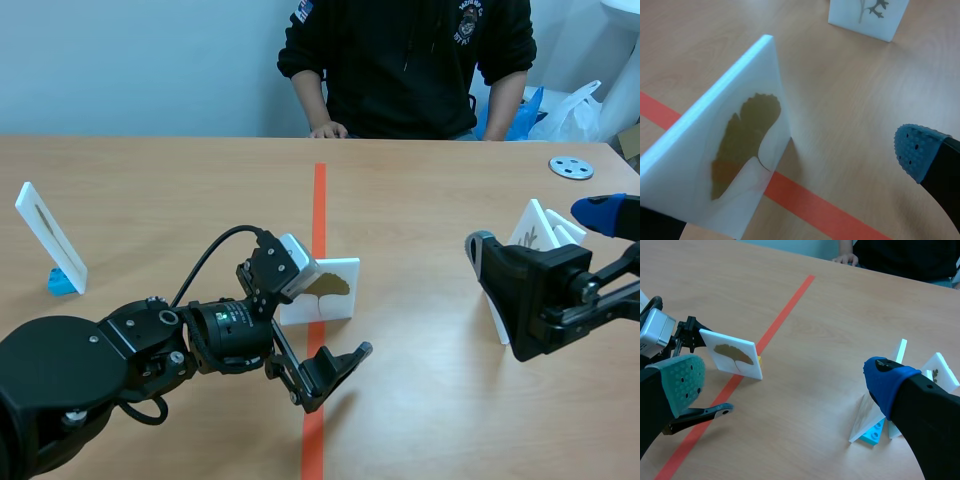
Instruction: Sort the leaf by its shape. The table is split by an orange tape line. A compound leaf with several leaflets goes to the left side, a simple leaf with one blade goes to the right side. Return to the home posture when a red brick is placed on the table.
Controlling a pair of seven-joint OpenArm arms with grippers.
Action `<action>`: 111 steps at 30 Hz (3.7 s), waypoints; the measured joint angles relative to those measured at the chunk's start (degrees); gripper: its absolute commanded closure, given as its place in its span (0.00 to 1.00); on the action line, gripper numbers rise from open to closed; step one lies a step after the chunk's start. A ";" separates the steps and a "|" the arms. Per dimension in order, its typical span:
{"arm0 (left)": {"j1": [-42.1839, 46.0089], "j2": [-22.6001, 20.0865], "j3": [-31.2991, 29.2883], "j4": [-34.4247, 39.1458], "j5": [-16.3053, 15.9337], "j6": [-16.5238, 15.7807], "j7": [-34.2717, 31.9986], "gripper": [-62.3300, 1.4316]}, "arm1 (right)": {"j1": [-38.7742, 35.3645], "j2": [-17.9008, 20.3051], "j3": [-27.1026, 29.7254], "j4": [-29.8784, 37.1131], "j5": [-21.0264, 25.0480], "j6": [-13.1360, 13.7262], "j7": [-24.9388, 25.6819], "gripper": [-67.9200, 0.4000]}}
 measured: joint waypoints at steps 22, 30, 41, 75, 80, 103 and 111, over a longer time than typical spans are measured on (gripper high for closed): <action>-0.83 -0.04 0.07 -0.13 -0.42 6.19 0.48 0.89 | 0.00 0.00 0.00 0.00 0.26 0.00 0.00 0.00; -1.62 -0.70 0.07 0.46 -7.76 6.23 2.75 0.89 | 0.00 0.00 0.00 0.00 0.26 0.00 0.00 0.00; 4.02 -5.11 -10.95 18.45 -16.79 7.08 17.55 0.89 | 0.00 0.00 0.00 0.00 0.24 0.00 -0.02 0.00; 24.92 -4.76 -43.52 24.81 -18.32 18.01 15.13 0.89 | 0.00 0.00 0.00 0.00 0.26 0.00 0.92 0.00; 24.94 -4.74 -43.56 20.61 -18.32 18.51 11.17 0.89 | 0.00 0.00 0.00 0.00 0.26 0.00 0.90 0.00; 22.21 -4.28 -44.19 13.49 -18.47 20.52 5.64 0.80 | 0.00 0.00 0.00 0.00 0.28 0.00 0.90 0.00; 22.23 -4.31 -44.19 13.49 -18.47 20.52 5.64 0.57 | 0.00 0.00 0.00 0.00 0.28 0.00 0.90 0.00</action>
